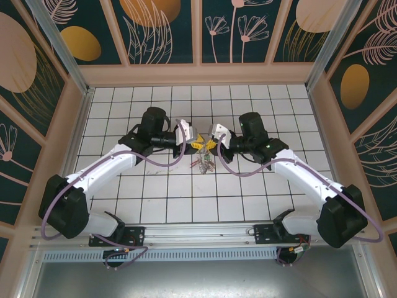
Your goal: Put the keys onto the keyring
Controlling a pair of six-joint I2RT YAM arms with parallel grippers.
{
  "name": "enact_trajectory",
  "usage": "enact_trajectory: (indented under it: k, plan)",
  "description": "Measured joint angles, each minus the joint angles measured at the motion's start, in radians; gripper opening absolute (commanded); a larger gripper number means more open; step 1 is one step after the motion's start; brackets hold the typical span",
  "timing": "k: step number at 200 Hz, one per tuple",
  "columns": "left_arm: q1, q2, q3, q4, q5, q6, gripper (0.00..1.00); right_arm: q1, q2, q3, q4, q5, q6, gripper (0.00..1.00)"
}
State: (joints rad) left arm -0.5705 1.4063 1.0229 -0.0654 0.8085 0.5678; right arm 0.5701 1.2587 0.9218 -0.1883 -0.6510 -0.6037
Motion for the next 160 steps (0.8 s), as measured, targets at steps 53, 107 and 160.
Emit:
enact_trajectory:
  k: [53,107,160]
  plan:
    - [-0.007,0.027,0.081,-0.164,-0.042,0.086,0.33,0.000,0.010,0.012,-0.003,0.007,0.000,0.00]
    - [-0.026,0.067,0.109,-0.225,-0.068,0.116,0.24,0.006,0.014,0.024,-0.011,0.019,0.000,0.00]
    - [-0.032,0.075,0.122,-0.245,-0.085,0.136,0.11,0.013,0.021,0.026,-0.034,0.026,0.000,0.00]
